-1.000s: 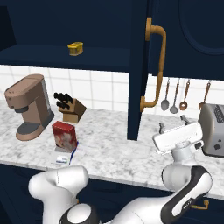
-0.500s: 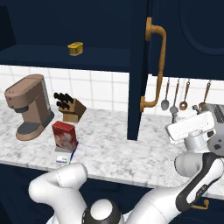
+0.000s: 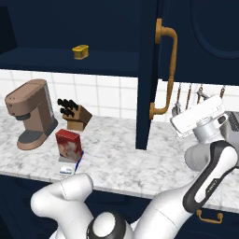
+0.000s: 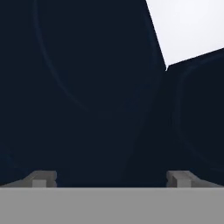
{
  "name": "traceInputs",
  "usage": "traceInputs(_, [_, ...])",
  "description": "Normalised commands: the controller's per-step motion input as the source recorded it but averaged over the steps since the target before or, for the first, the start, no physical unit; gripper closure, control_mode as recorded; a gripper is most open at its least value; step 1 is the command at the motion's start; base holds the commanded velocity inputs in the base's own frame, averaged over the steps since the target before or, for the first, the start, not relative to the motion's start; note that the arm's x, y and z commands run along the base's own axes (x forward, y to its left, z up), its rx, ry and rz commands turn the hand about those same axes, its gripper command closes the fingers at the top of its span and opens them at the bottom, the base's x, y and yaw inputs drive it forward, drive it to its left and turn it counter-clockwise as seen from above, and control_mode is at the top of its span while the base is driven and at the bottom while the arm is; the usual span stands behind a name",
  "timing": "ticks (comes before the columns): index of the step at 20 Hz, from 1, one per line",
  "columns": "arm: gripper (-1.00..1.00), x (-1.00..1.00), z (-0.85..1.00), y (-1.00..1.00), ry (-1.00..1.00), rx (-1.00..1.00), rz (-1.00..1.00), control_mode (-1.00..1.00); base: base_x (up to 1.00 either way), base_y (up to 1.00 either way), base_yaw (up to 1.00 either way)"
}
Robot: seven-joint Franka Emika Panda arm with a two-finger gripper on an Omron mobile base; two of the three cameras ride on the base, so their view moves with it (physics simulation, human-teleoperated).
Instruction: Pick the cereal and place it on the digital scale for weighing, and close the cabinet.
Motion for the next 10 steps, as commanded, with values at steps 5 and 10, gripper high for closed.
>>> traceInputs(5, [-1.00,-0.39,1.00,0.77,-0.03,-0.27,0.00,-1.00,0.00,0.00,0.00])
traceInputs(10, [-1.00,-0.48,0.91,1.00,-0.11,-0.28,0.05,-1.00,0.00,0.00,0.00])
